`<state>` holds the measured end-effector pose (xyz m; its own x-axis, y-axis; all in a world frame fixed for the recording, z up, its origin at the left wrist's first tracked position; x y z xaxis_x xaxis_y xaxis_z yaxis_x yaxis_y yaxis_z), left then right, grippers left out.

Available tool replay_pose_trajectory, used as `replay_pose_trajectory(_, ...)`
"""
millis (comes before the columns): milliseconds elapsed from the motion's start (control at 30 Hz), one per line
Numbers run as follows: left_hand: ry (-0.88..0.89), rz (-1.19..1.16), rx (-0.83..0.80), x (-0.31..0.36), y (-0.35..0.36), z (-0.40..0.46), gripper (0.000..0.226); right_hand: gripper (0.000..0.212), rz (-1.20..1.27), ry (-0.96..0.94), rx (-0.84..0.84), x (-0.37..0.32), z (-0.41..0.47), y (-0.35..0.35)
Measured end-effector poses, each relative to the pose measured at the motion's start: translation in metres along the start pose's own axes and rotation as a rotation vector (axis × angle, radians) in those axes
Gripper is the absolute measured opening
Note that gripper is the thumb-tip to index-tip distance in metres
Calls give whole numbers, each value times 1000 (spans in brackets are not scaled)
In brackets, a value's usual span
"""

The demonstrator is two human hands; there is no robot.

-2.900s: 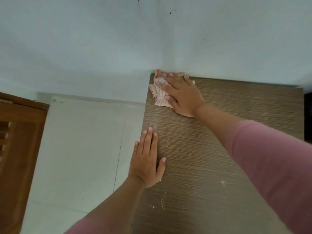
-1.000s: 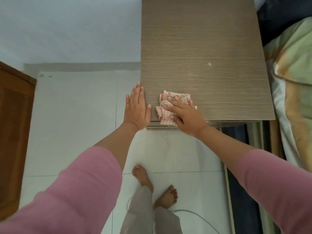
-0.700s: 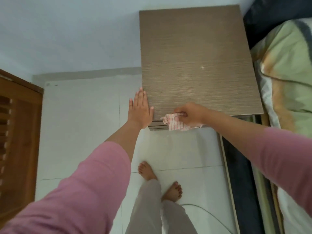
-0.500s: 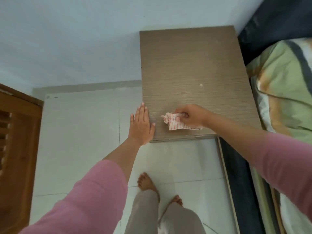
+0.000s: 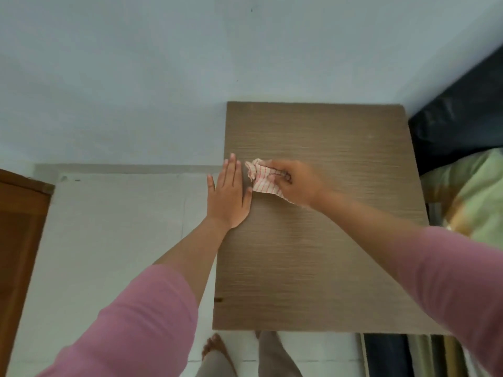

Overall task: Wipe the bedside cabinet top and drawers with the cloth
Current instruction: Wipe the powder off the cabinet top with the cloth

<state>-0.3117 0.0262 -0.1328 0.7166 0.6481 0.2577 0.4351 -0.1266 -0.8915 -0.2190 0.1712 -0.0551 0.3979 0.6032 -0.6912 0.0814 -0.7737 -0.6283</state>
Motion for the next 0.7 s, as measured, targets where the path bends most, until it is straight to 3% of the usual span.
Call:
replay_pose_trajectory(167,-11,-38,3,-2,3,9,68,41,-161,-103,117,16,75,-47)
replay_pose_trajectory(300,-2,-47,-13,-2,1,12,69,44,-234,-146,80,34,139,-61)
replay_pose_trajectory(467,5,-77,-18,-2,1,12,69,48,-360,-180,-92,45,175,-48)
replay_pose_trajectory(700,-3,-64,-47,-3,0,13,70,43,-421,-376,-57,38,191,-30)
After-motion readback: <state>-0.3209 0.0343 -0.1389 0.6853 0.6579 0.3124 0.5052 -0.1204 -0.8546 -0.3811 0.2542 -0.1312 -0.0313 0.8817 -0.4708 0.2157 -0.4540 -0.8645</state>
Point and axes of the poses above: each hand's wrist, its own z-axis towards the middle knuckle, its own y-axis out of the palm, x = y × z, the point moved 2 cm from there along z, towards the middle knuckle, and after that the axes turned 11 degrees about -x, right-handed, at the moved point
